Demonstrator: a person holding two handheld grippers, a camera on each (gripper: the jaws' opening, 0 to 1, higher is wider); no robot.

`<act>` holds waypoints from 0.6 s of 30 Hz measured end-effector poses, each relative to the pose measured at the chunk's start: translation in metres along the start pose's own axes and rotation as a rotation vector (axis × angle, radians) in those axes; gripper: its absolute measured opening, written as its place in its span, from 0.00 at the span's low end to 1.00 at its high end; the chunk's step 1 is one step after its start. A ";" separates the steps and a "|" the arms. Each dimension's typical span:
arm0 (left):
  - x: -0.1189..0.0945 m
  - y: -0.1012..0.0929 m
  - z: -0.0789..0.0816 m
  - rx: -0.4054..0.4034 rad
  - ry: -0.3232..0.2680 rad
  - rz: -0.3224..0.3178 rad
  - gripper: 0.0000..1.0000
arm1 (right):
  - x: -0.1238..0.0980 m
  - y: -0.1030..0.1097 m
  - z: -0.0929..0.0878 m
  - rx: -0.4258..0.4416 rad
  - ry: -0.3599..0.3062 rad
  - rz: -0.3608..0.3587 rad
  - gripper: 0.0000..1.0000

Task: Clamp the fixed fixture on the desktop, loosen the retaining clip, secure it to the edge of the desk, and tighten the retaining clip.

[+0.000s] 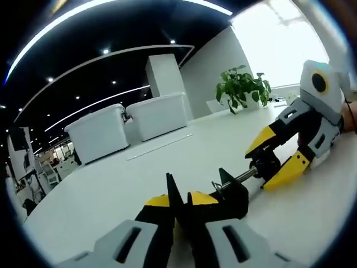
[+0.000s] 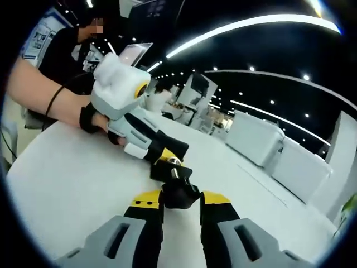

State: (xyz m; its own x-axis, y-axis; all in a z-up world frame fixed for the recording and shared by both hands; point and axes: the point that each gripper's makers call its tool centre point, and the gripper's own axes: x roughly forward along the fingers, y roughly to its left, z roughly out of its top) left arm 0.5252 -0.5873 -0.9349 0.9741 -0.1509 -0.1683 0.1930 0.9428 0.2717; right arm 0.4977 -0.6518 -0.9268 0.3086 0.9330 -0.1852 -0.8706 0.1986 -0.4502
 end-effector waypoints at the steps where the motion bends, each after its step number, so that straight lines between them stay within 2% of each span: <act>1: 0.000 0.002 -0.001 0.001 -0.007 -0.005 0.10 | 0.001 -0.002 -0.002 0.005 0.004 -0.002 0.24; 14: 0.005 0.005 0.001 -0.008 -0.013 -0.013 0.09 | 0.002 -0.004 -0.001 -0.050 0.009 -0.007 0.24; 18: 0.006 0.005 0.002 -0.012 -0.014 -0.012 0.09 | 0.002 -0.002 0.006 -0.213 0.015 -0.021 0.24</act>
State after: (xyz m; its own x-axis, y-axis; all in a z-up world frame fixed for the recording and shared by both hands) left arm 0.5319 -0.5837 -0.9328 0.9733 -0.1666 -0.1579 0.2035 0.9444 0.2582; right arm 0.4973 -0.6485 -0.9208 0.3334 0.9242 -0.1861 -0.7636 0.1489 -0.6283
